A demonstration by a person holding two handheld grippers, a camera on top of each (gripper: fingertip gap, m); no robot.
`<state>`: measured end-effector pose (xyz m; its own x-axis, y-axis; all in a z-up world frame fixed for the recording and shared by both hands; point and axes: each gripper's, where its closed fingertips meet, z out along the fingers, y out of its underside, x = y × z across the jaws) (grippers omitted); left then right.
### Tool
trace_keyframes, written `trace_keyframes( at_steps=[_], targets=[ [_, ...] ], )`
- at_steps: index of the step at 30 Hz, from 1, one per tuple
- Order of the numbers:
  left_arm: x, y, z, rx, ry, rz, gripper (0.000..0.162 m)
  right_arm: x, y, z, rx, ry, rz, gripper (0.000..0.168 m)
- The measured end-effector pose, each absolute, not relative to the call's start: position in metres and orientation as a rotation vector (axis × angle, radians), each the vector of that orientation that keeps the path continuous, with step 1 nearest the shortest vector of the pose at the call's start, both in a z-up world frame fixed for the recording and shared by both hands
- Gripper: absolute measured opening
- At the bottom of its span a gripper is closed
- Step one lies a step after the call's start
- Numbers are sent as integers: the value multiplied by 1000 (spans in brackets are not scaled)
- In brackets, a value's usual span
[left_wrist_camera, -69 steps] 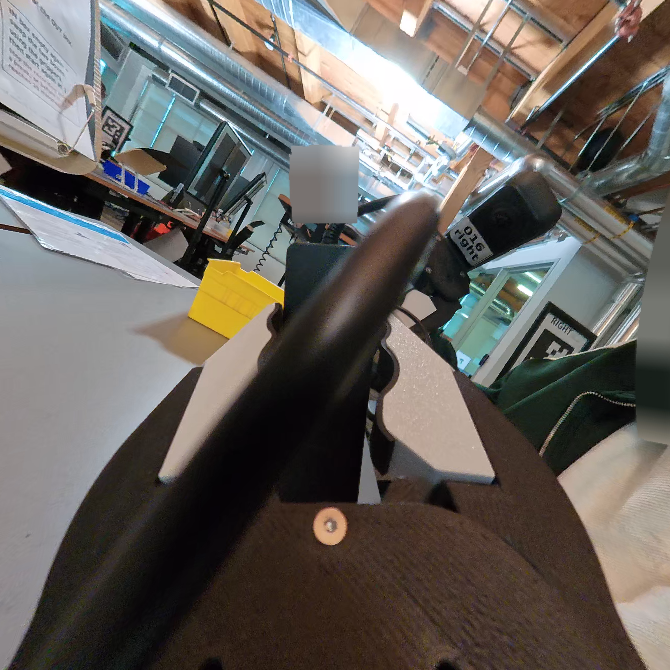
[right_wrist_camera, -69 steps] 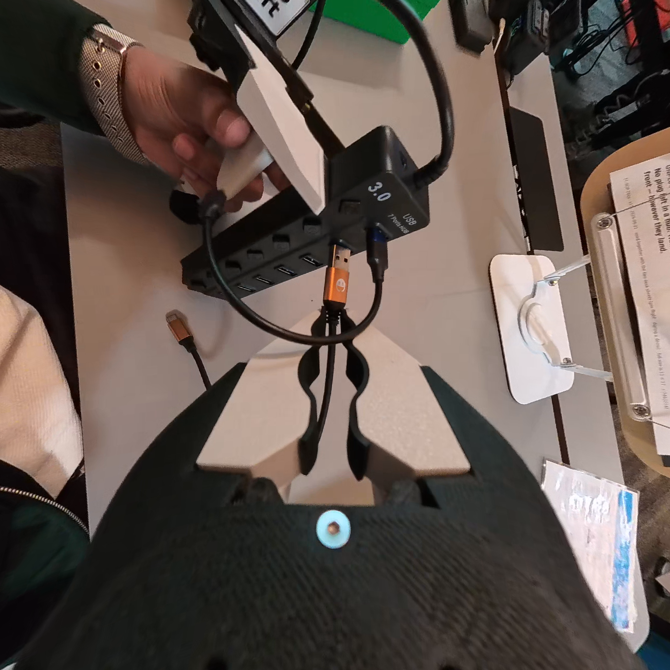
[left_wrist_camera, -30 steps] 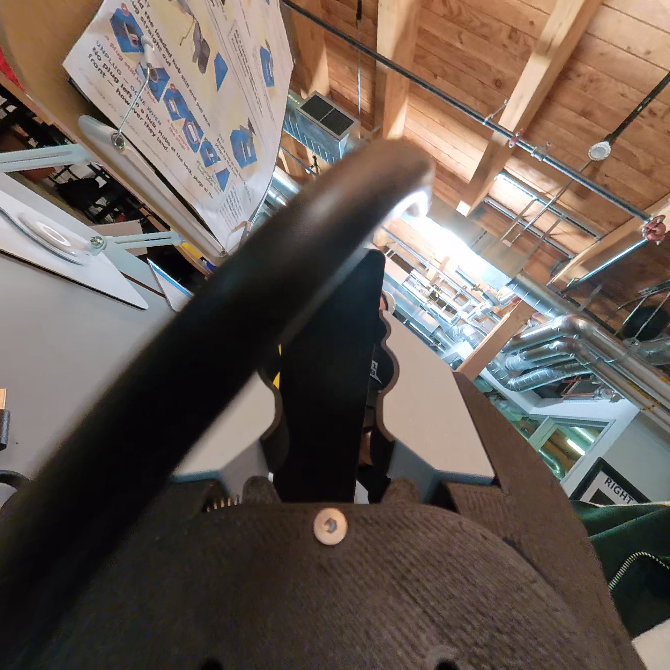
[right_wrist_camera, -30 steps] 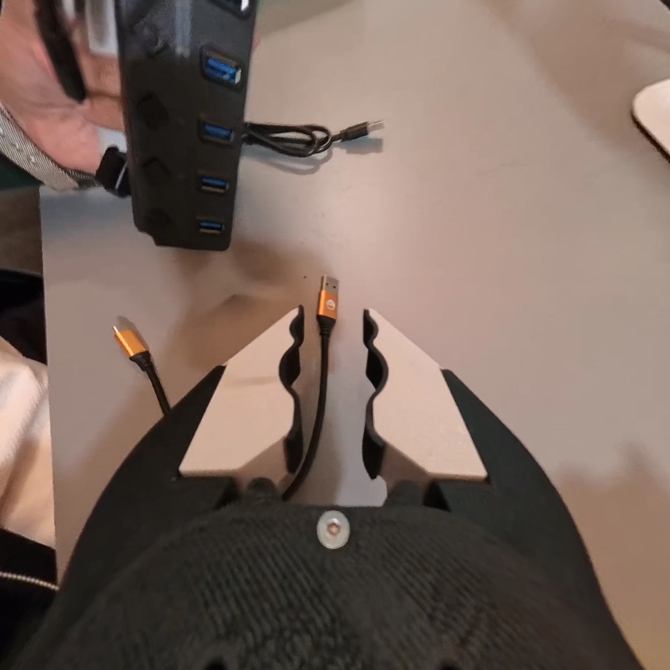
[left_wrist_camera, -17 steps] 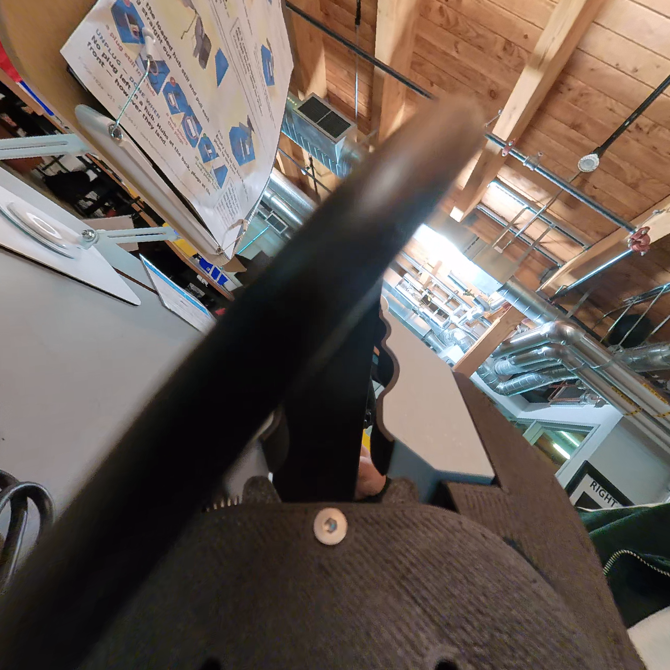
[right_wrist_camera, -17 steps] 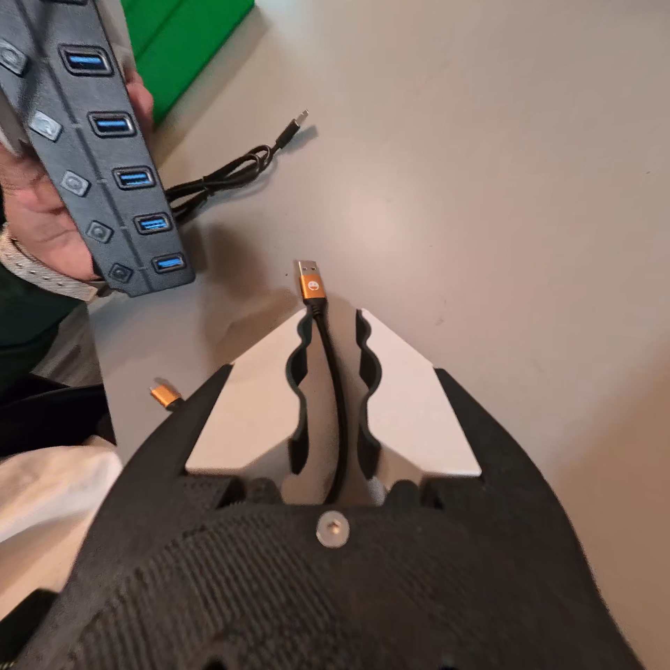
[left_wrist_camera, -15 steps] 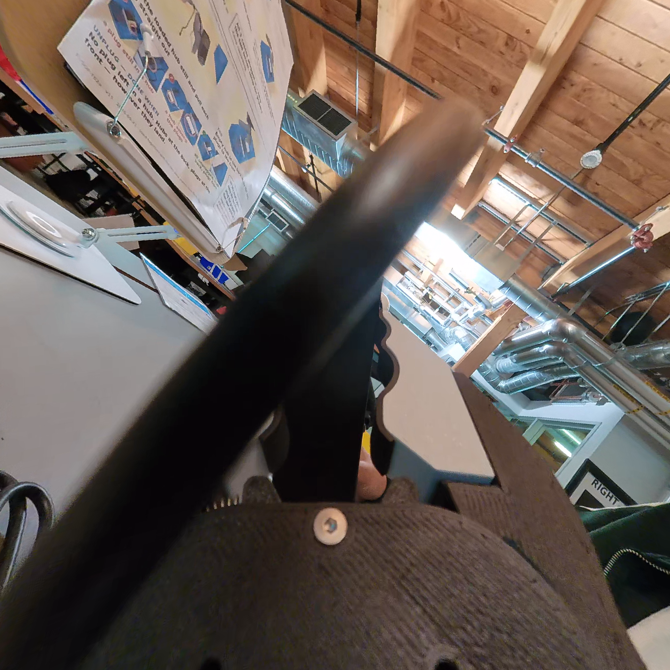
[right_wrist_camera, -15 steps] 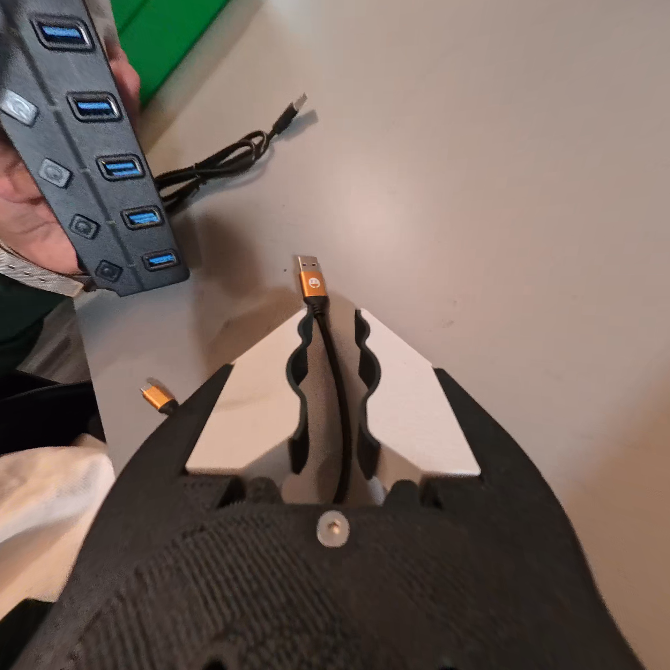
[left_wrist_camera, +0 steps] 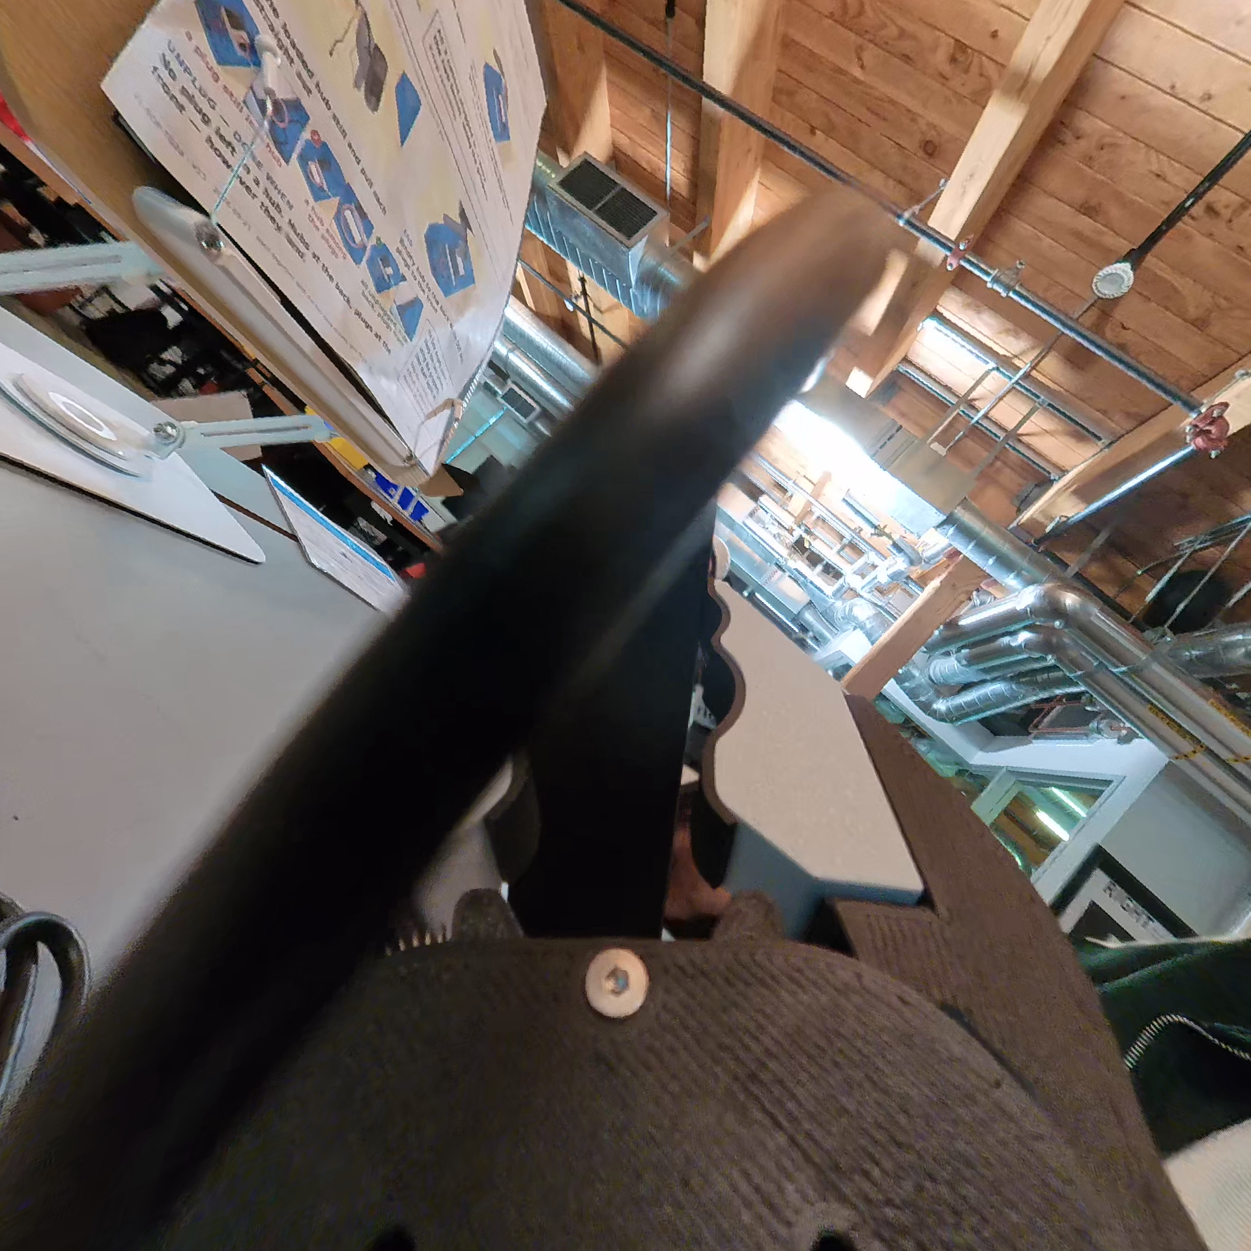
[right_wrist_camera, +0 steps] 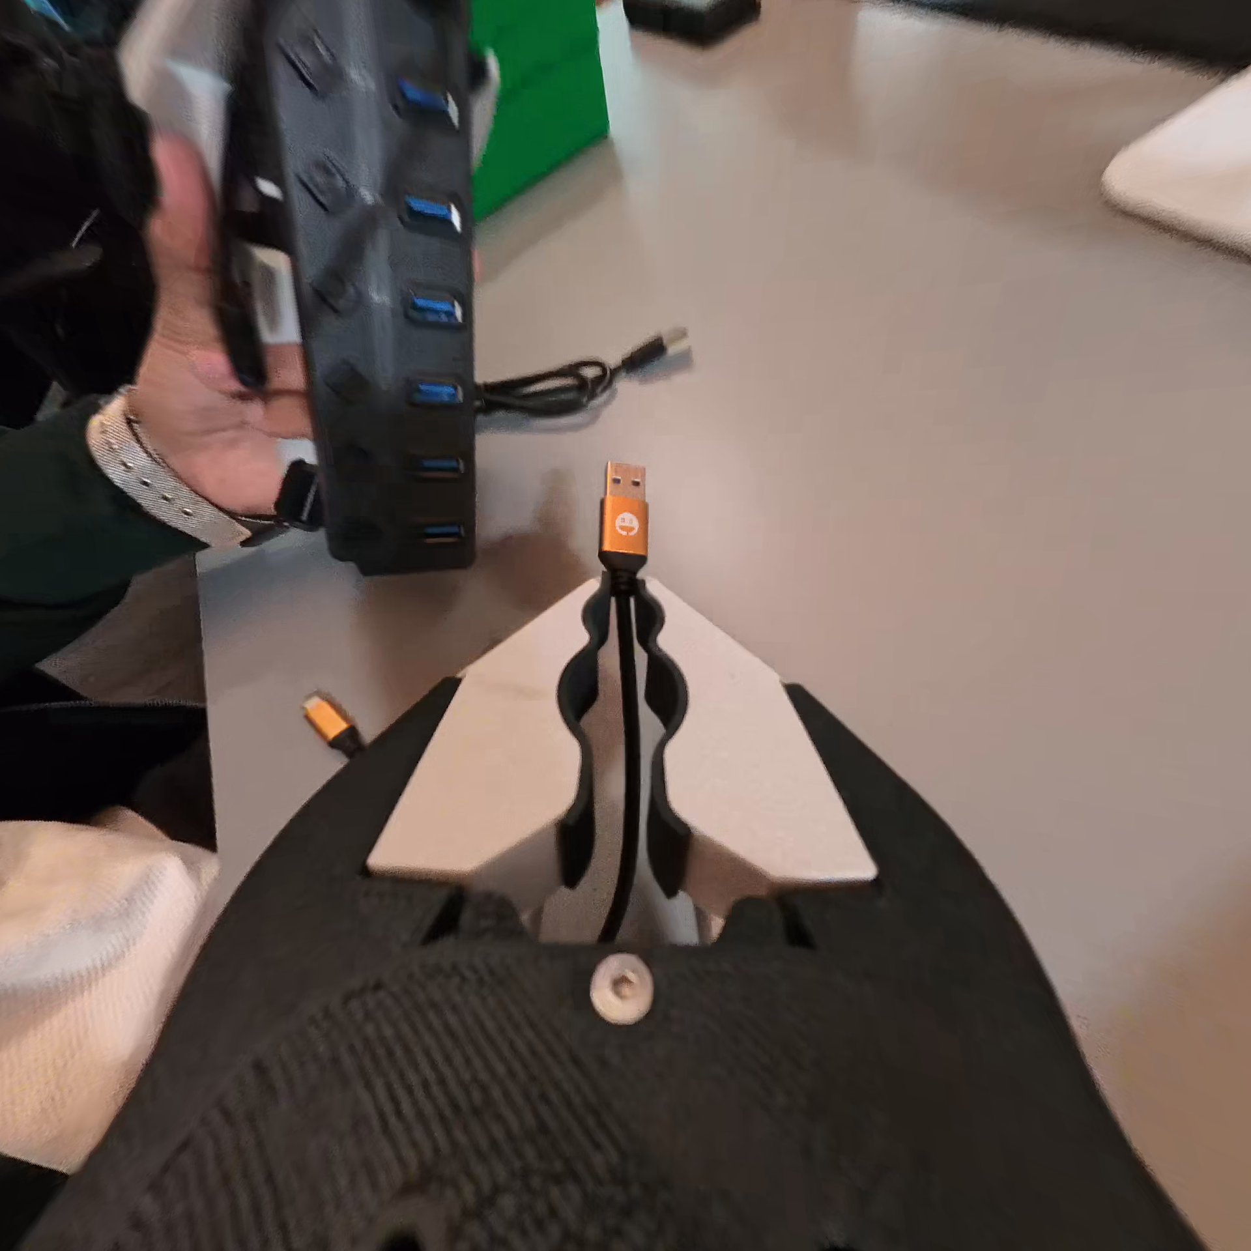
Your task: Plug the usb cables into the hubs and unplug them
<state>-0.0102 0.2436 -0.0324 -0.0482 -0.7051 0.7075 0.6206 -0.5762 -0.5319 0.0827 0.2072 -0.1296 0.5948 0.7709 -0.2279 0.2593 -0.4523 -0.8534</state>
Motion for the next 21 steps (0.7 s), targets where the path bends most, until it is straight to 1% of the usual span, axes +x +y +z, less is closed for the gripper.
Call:
trace_keyframes(
  at_steps=[1,2,4,8,10,11,13,15,16,21],
  targets=[
    [-7,241,-33,-1278,125,-1799,45,87,207,-120,-1961,-836,752,5],
    [-4,238,-32,-1281,151,-1813,44,93,207,-112,-1935,-856,712,5],
    [4,233,-31,-1284,202,-1816,55,109,210,-97,-1908,-866,618,5],
    [18,220,-32,-1307,319,-1784,55,151,220,-53,-1846,-778,508,5],
    [23,218,-33,-1319,361,-1739,55,159,211,-22,-1783,-766,554,5],
    [25,217,-34,-1326,379,-1711,49,157,202,-7,-1745,-795,597,5],
    [29,215,-37,-1346,424,-1655,49,140,176,14,-1701,-920,693,5],
    [34,211,-39,-1355,483,-1604,49,120,154,16,-1725,-1059,719,5],
    [37,207,-38,-1352,512,-1595,44,110,147,11,-1744,-1115,697,5],
    [52,182,-35,-1307,660,-1619,44,81,140,-45,-1896,-1297,557,5]
  ],
)
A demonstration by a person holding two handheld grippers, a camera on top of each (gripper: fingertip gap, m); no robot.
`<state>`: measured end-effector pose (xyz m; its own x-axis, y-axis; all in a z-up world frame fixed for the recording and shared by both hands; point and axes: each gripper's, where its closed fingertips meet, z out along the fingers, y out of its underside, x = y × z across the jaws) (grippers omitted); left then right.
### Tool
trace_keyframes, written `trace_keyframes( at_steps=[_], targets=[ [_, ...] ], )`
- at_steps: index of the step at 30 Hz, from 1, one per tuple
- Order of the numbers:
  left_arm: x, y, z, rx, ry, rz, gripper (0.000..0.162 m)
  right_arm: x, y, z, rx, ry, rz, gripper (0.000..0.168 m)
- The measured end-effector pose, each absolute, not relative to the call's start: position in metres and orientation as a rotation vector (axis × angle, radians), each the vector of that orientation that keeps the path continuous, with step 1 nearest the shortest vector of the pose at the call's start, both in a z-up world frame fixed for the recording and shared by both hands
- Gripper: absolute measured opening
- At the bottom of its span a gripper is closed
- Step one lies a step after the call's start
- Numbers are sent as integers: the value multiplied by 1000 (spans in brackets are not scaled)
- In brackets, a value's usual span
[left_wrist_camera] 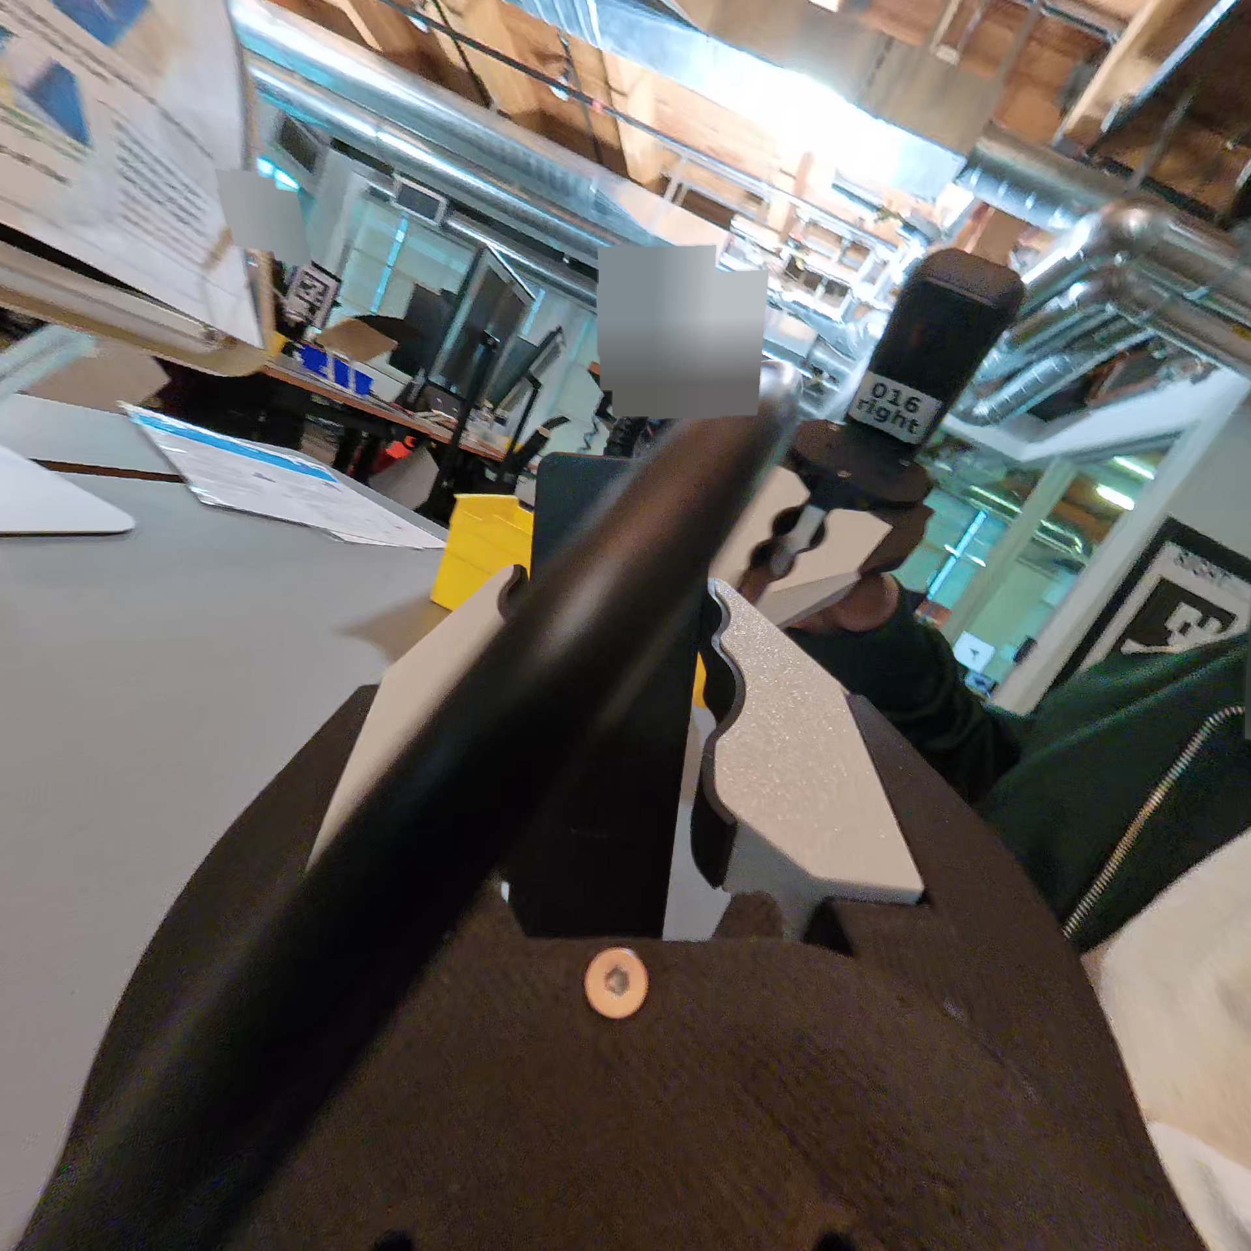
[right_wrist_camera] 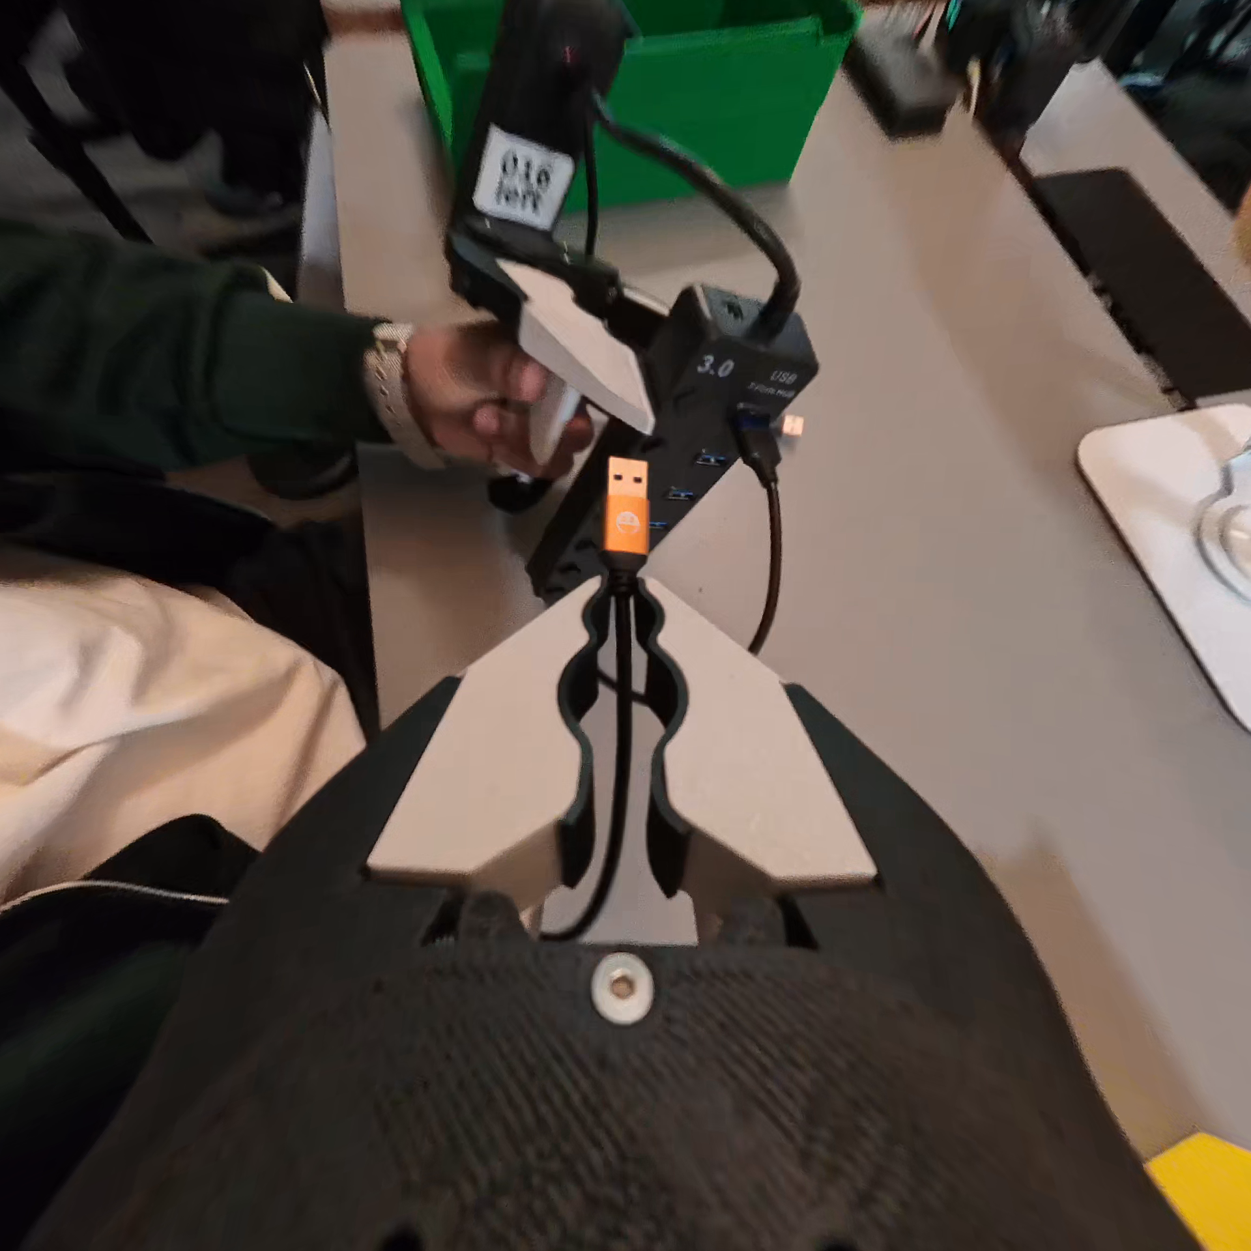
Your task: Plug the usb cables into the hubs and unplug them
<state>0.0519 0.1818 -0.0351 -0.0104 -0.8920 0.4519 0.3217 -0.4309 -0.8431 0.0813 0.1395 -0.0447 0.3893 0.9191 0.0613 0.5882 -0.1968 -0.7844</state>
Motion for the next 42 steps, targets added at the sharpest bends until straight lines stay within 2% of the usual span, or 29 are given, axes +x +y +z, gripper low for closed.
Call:
trace_keyframes(
  at_steps=[11,14,34,42],
  targets=[
    [67,159,-38,-1284,789,-1662,44,97,150,-61,-1972,-1334,258,5],
    [67,156,-37,-1273,800,-1682,50,95,146,-63,-1977,-1351,308,5],
    [61,144,-26,-1182,803,-1807,50,86,135,-45,-1999,-1217,647,5],
    [61,146,-26,-1192,794,-1798,50,84,137,-46,-1993,-1196,636,5]
  ],
)
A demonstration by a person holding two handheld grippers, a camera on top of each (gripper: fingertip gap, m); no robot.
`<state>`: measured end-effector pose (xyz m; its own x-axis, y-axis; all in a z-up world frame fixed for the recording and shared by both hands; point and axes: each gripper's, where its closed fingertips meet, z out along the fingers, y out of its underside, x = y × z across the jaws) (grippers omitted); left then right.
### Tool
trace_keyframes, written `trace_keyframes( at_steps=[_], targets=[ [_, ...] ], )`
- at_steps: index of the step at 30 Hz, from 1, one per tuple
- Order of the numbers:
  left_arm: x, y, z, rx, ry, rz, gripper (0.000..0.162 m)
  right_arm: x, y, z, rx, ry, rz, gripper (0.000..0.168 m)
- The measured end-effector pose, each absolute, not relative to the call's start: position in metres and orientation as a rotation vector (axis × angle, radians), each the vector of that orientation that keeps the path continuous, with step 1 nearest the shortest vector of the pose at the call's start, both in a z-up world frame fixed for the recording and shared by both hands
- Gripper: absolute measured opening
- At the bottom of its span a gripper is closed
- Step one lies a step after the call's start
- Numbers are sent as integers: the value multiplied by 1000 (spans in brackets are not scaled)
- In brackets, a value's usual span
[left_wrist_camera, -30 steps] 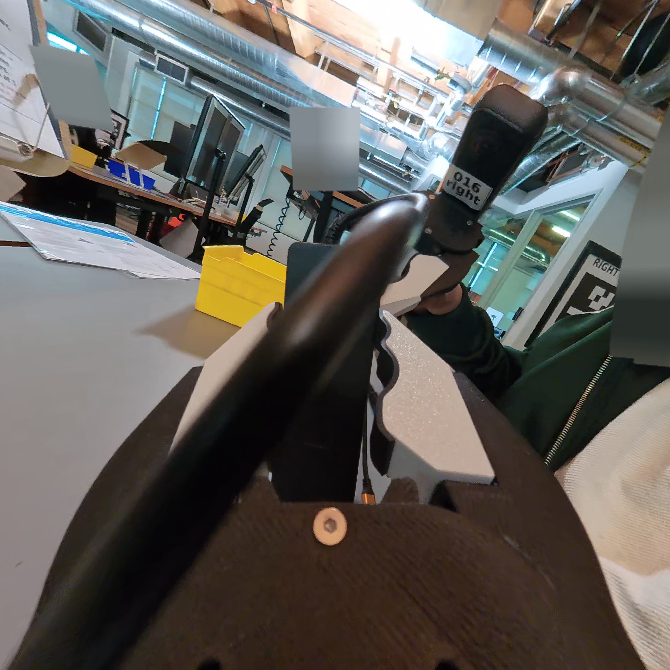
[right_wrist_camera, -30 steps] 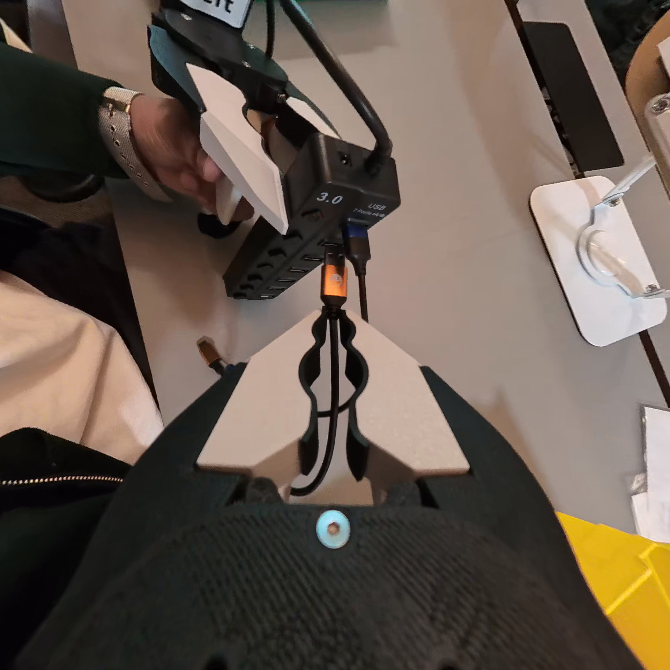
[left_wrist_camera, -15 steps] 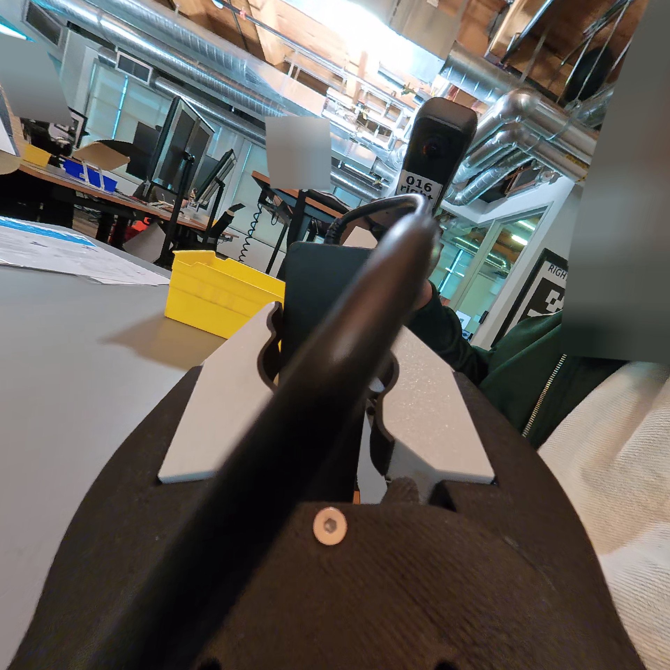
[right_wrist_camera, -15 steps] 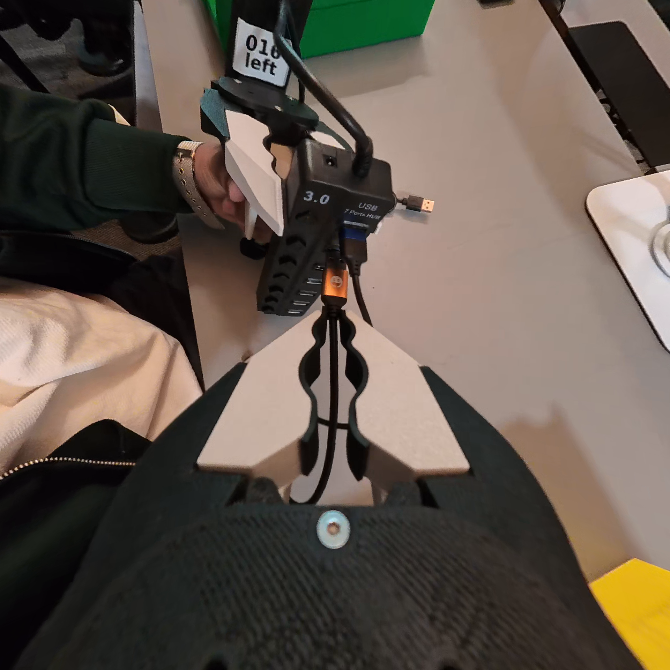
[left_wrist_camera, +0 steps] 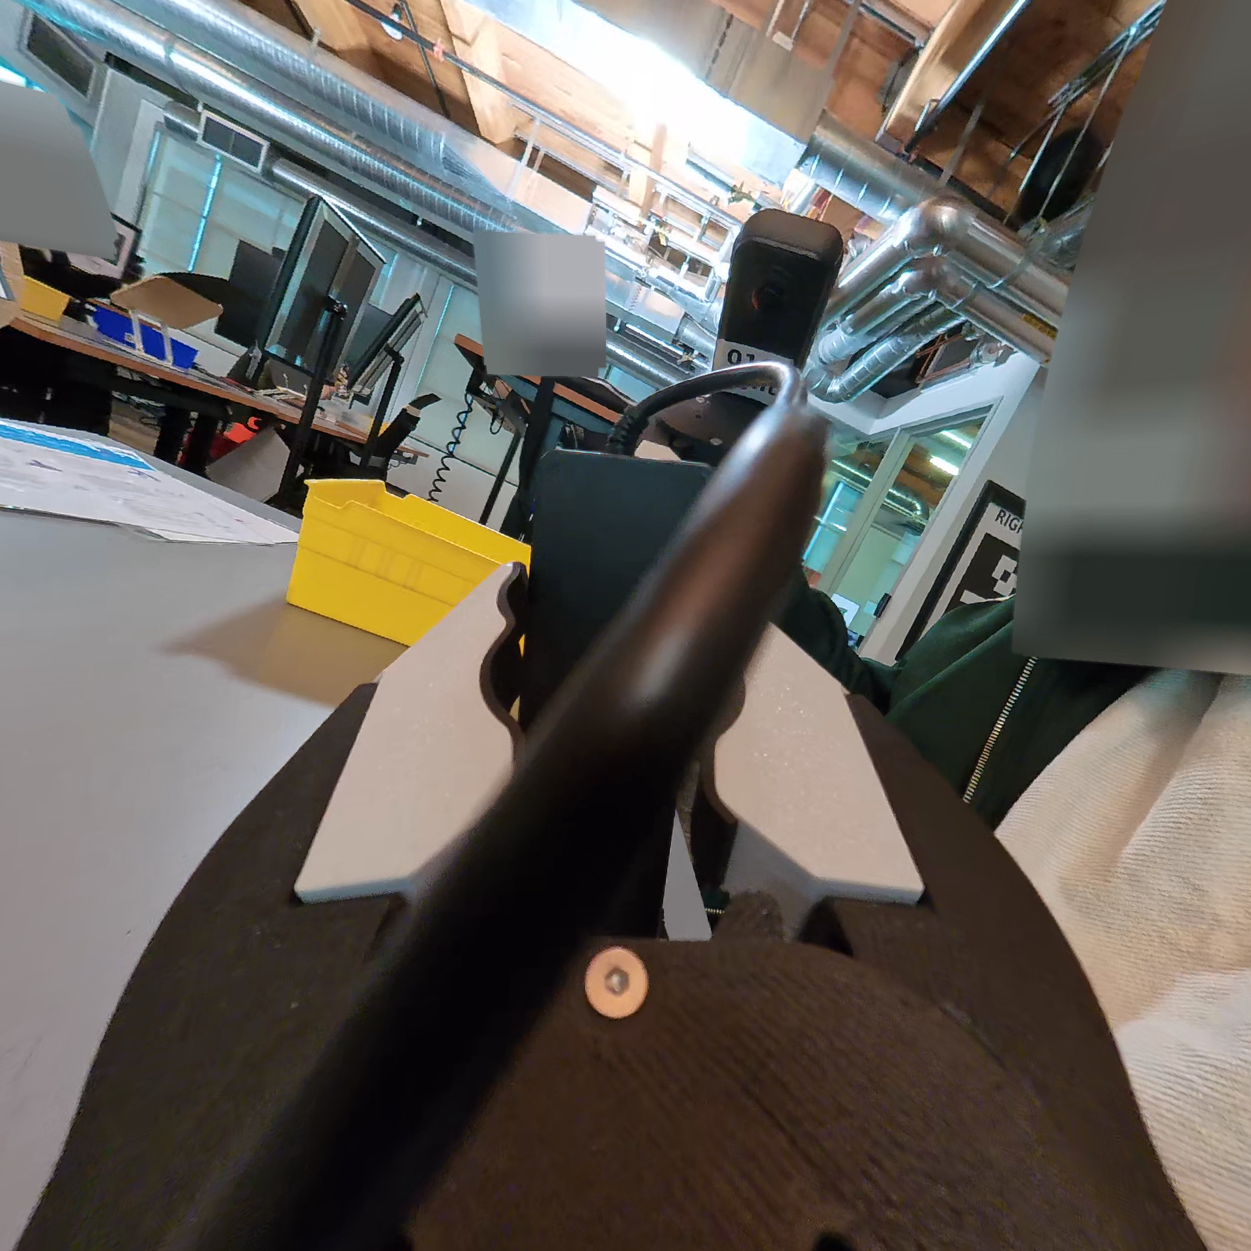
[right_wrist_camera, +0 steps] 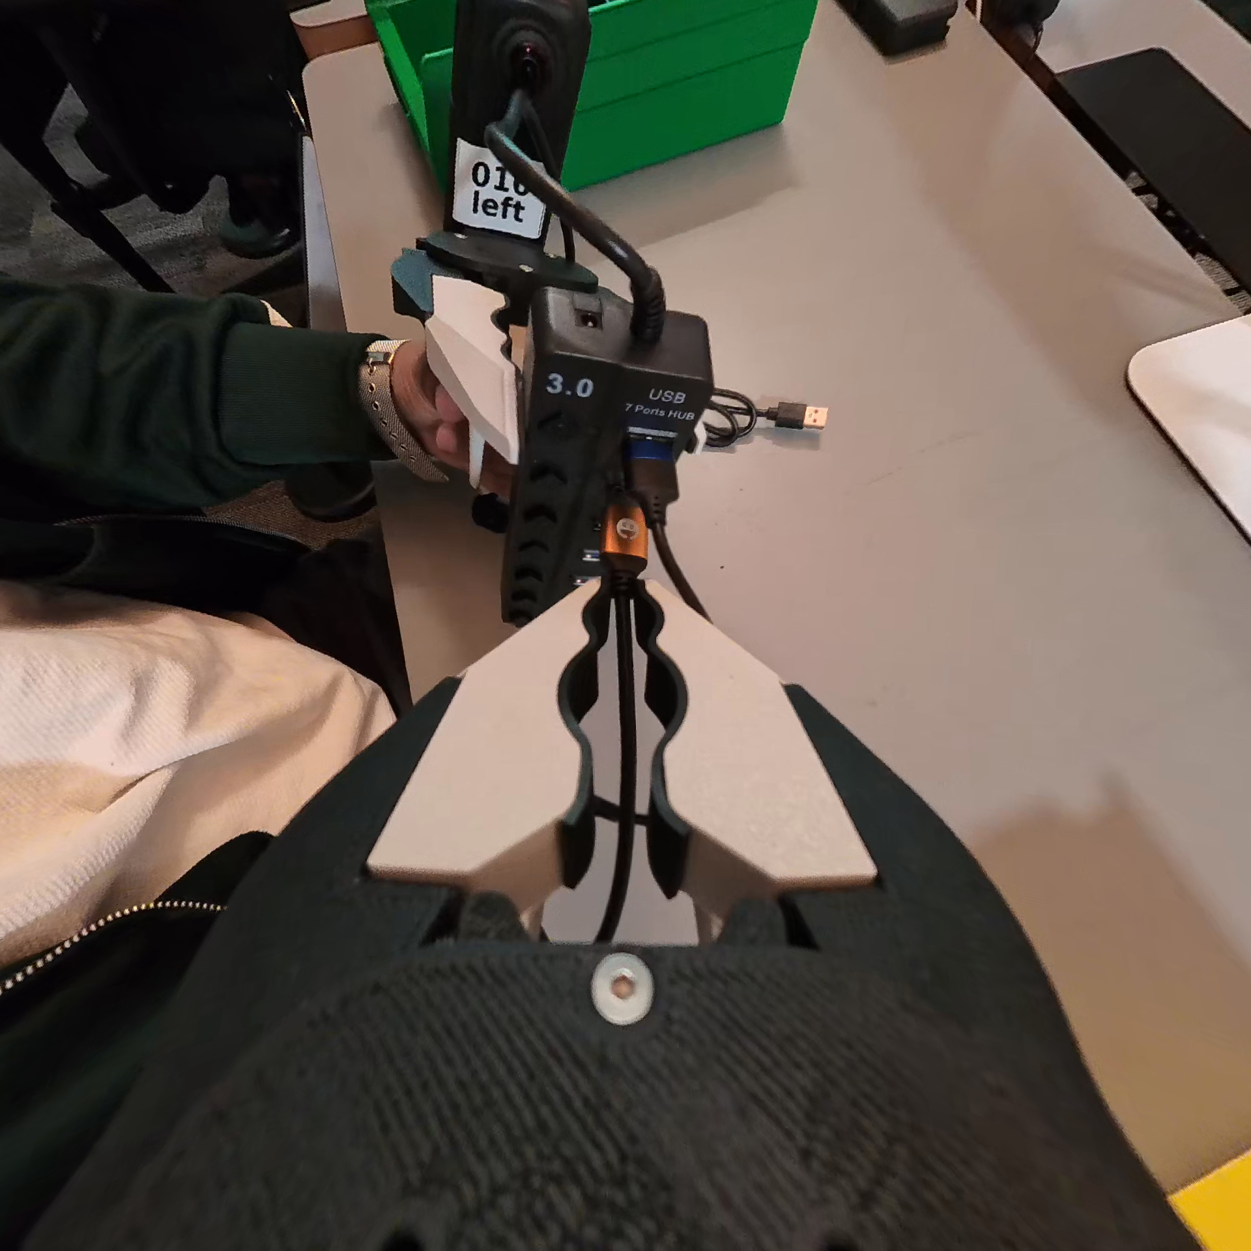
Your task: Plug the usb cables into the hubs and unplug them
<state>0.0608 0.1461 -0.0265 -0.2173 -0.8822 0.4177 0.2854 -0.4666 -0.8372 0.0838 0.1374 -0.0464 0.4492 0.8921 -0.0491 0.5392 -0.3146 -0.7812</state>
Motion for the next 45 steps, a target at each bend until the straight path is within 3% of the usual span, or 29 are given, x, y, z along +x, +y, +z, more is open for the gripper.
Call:
trace_keyframes(
  at_steps=[27,30,39,45],
  targets=[
    [59,164,-30,-1260,670,-1817,50,78,154,-52,-1944,-1106,595,7],
    [59,169,-33,-1288,648,-1798,50,77,153,-50,-1938,-1104,630,23],
    [53,173,-31,-1278,617,-1827,49,94,160,2,-1734,-1001,630,34],
    [58,146,-24,-1197,725,-2002,49,97,158,7,-1711,-1006,639,44]
  ],
)
